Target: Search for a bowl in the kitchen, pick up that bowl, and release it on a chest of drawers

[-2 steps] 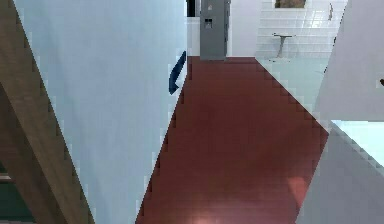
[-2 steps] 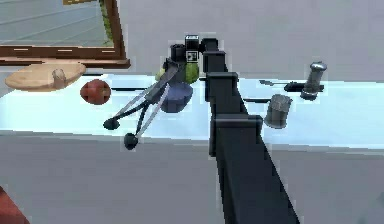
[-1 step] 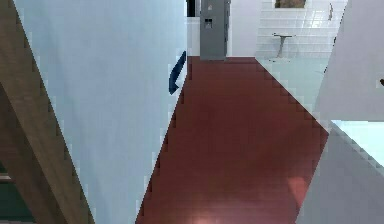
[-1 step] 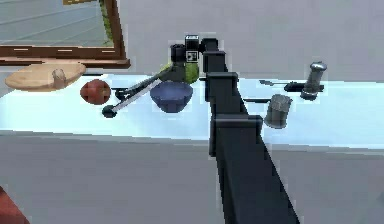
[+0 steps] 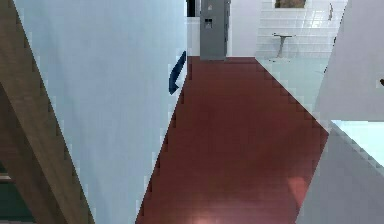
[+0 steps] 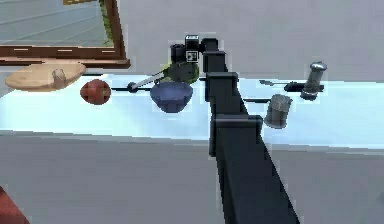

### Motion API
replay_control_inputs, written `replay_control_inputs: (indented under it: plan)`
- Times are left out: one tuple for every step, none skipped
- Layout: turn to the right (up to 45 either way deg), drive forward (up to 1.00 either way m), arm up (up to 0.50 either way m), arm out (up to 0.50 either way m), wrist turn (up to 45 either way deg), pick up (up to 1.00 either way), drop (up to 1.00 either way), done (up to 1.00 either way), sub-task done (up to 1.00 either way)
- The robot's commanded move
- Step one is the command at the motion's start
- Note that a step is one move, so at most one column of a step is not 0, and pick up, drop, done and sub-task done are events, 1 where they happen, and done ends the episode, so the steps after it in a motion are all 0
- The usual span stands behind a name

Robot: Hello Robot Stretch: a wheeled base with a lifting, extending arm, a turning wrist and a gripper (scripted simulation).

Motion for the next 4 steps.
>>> replay_control_inputs:
  plan:
    - [0.0,0.0,0.0,0.0,36.0,0.0,0.0,0.0,0.0]
    - [0.0,0.0,-0.06,0.0,0.0,0.0,0.0,0.0,0.0]
    - [0.0,0.0,0.0,0.0,0.0,1.0,0.0,0.0,0.0]
    - [0.0,0.0,0.06,0.0,0.0,0.0,0.0,0.0,0.0]
